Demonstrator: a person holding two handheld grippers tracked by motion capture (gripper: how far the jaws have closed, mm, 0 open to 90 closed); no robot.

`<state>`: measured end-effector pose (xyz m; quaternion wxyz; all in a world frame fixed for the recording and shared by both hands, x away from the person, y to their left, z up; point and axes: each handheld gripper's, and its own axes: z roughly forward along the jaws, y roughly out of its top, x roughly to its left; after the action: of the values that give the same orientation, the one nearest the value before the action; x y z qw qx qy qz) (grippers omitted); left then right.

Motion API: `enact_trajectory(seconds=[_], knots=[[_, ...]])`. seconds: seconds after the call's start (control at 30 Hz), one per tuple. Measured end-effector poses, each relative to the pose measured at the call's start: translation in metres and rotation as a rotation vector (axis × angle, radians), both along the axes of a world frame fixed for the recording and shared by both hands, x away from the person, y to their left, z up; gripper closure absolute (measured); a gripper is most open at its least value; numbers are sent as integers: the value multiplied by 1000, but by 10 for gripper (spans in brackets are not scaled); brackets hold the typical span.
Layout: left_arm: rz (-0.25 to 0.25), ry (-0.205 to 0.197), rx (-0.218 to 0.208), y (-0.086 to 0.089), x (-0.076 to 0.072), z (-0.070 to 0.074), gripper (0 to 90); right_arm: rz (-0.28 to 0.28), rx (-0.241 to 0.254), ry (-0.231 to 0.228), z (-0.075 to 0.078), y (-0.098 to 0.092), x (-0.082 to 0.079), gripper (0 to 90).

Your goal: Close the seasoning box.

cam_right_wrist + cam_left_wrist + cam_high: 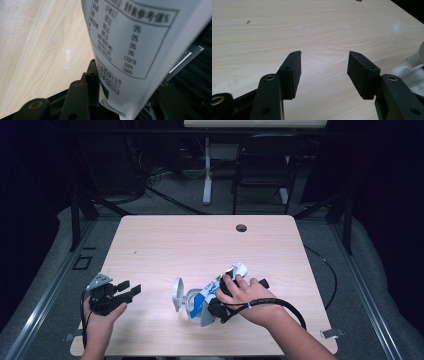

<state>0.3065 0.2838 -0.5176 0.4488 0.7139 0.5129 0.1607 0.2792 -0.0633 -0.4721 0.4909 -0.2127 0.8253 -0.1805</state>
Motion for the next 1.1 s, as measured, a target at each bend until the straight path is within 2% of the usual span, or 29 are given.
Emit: enact_trajectory(seconds=[0.13,0.37,0.5,0.67,0.83,1.1], knots=[[1,2,0,0,0,0,453,1,6,2,0,0,0,628],[0,2,1,-1,0,-1,453,4,-12,-4,0,2,-1,631],[-2,3,2,-1,1,-1,453,9,2,2,0,1,0,633],[-3,6,5,-1,1,-2,453,4,-16,-7,1,3,-1,637],[-3,6,5,-1,1,-2,453,6,-6,-3,1,2,-1,641],[-3,6,5,-1,1,-2,453,8,-21,-6,2,3,-1,648]])
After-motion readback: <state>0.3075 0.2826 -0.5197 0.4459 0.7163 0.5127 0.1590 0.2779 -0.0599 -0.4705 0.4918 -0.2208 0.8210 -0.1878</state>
